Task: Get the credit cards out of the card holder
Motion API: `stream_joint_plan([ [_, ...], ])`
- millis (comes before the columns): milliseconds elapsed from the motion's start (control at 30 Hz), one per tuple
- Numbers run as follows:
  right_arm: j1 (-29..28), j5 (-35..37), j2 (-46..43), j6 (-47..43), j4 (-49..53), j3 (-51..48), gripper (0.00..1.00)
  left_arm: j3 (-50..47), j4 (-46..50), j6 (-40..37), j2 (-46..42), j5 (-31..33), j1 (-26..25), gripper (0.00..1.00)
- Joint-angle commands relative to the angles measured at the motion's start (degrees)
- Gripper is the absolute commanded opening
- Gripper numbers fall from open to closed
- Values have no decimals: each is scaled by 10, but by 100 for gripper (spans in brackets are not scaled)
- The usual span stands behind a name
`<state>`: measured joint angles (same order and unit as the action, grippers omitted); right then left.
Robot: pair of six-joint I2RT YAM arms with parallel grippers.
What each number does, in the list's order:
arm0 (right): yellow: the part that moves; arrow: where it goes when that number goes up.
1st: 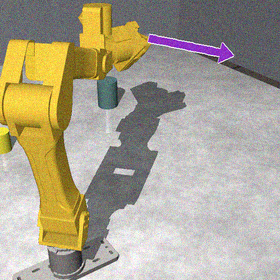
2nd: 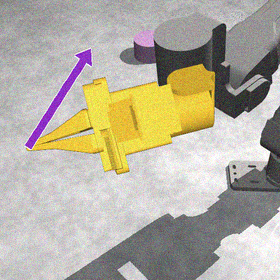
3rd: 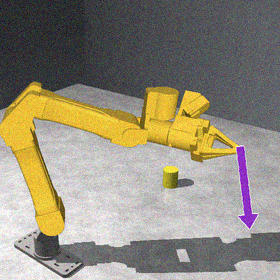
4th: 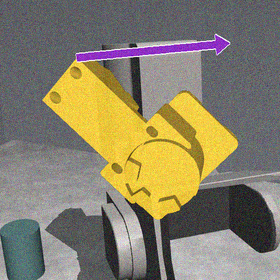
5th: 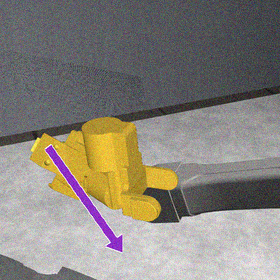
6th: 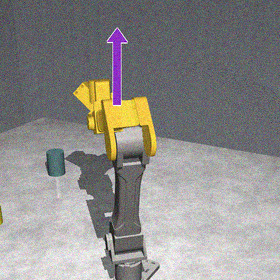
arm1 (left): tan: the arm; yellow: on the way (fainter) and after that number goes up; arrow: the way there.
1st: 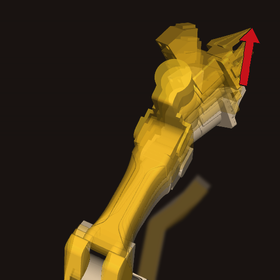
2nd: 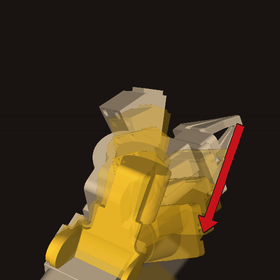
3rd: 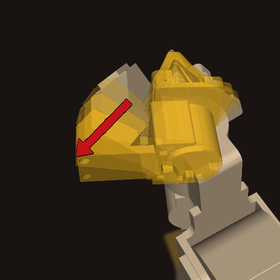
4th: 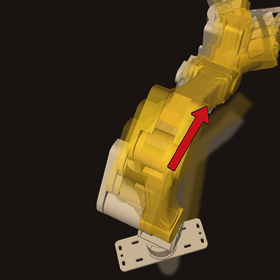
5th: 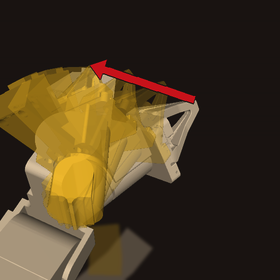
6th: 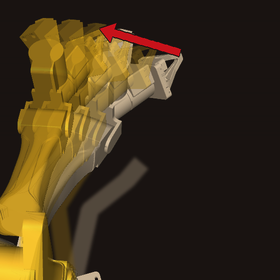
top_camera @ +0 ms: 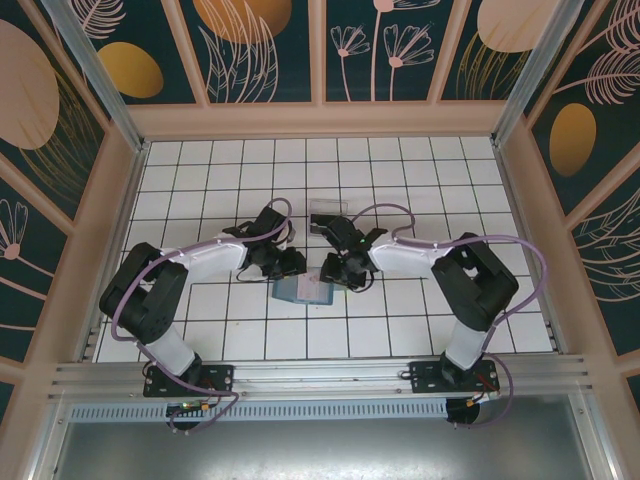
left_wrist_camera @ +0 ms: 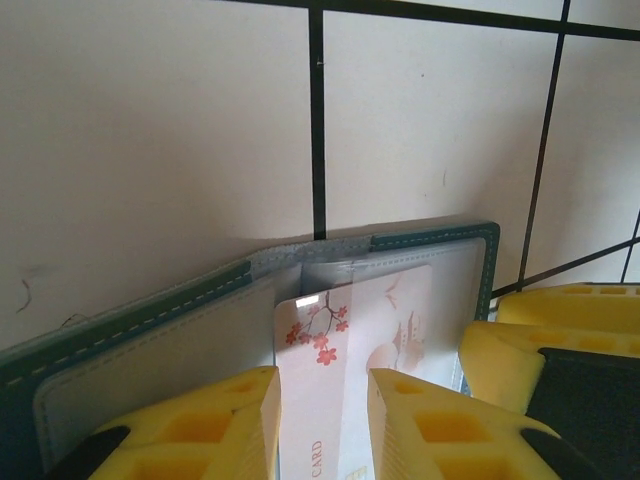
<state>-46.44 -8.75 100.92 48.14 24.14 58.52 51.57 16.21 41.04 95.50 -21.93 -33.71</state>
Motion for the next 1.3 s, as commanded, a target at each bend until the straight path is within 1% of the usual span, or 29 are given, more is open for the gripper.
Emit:
stream_joint_plan([
  [0,-10,55,35,-15,61,17,44,-10,-14,5,-12,-12,5,31],
  [133,-18,70,53,-17,87,35,44,-17,-14,4,-14,-11,8,31],
  [333,-22,73,64,-17,95,40,39,-31,-23,2,-18,-15,12,31],
  [633,-23,57,70,-19,88,41,36,-67,-91,16,-17,-75,20,27],
  [800,-24,54,70,-19,88,42,36,-82,-106,17,-14,-88,28,26],
  [1000,-24,54,71,-18,90,42,35,-101,-142,28,-13,-118,34,26],
  [1267,-25,52,72,-18,92,41,35,-109,-160,28,-2,-129,36,25],
])
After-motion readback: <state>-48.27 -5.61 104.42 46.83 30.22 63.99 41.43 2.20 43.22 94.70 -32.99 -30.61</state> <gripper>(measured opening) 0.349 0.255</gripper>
